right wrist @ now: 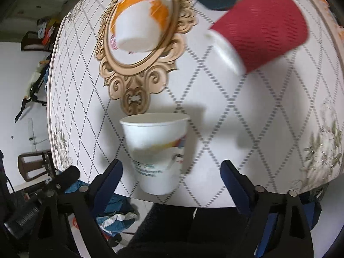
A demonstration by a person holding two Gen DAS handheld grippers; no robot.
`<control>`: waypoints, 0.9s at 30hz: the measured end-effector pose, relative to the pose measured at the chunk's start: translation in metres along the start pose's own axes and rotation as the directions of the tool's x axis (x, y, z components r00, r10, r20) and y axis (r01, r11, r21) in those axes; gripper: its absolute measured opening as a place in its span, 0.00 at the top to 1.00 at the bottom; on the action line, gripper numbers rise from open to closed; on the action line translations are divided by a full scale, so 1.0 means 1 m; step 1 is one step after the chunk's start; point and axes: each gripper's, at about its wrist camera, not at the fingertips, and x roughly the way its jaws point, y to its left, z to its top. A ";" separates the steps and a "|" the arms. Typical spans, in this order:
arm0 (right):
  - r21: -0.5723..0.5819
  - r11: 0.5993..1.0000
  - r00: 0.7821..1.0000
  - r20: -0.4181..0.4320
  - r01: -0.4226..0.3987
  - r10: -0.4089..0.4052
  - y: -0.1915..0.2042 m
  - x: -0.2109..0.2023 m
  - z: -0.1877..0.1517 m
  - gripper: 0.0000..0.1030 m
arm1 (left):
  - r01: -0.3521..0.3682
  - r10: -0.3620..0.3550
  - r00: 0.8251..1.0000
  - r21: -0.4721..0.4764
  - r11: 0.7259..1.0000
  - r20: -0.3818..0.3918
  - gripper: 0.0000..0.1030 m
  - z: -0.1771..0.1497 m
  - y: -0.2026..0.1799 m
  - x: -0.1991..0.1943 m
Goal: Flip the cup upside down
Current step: 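Grasp the paper cup with the right gripper while the left gripper releases it, then roll the right gripper to turn the held paper cup rim-down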
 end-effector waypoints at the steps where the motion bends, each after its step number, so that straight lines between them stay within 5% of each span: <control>1: -0.005 1.000 1.000 -0.007 0.004 -0.004 0.004 0.003 0.001 0.14 | -0.003 0.003 1.000 -0.001 1.000 -0.002 0.12 0.000 0.003 0.002; 6: -0.028 0.999 0.999 -0.028 0.033 -0.034 0.017 0.015 0.001 0.28 | 0.003 -0.003 1.000 0.006 1.000 -0.009 0.13 0.004 0.012 0.010; 14: -0.045 0.998 0.999 -0.002 0.053 -0.053 0.021 0.009 -0.007 0.30 | 0.000 0.000 1.000 0.047 0.999 -0.006 0.12 0.010 0.020 0.023; 17: -0.174 0.976 0.991 0.038 0.133 -0.128 0.031 -0.014 -0.008 0.19 | -0.039 0.038 0.999 0.082 0.996 0.014 0.08 0.015 0.020 0.029; 19: -0.333 0.911 0.969 0.108 0.245 -0.221 0.043 -0.032 -0.011 0.17 | -0.075 0.071 0.997 0.120 0.990 0.037 0.01 0.018 0.020 0.034; 20: -0.445 0.836 0.947 0.157 0.322 -0.281 0.055 -0.037 -0.015 0.13 | -0.090 0.085 0.995 0.136 0.987 0.045 0.01 0.019 0.020 0.037; 23: -0.747 0.377 0.815 0.371 0.547 -0.446 0.091 -0.036 -0.042 0.12 | -0.111 0.104 0.993 0.168 0.980 0.050 0.01 0.023 0.021 0.048; 24: -0.792 0.203 0.767 0.436 0.576 -0.471 0.097 -0.030 -0.054 0.12 | -0.111 0.104 0.993 0.173 0.979 0.048 0.01 0.024 0.022 0.052; 25: -0.810 0.084 0.736 0.477 0.580 -0.481 0.096 -0.027 -0.061 0.12 | -0.112 0.105 0.993 0.176 0.978 0.045 0.01 0.025 0.023 0.056; 26: -0.818 -0.114 0.689 0.542 0.564 -0.481 0.100 -0.016 -0.076 0.12 | -0.107 0.102 0.994 0.177 0.978 0.039 0.01 0.026 0.025 0.060; 27: -0.809 -0.235 0.665 0.580 0.539 -0.471 0.101 -0.008 -0.086 0.12 | -0.094 0.091 0.996 0.179 0.979 0.024 0.01 0.027 0.027 0.064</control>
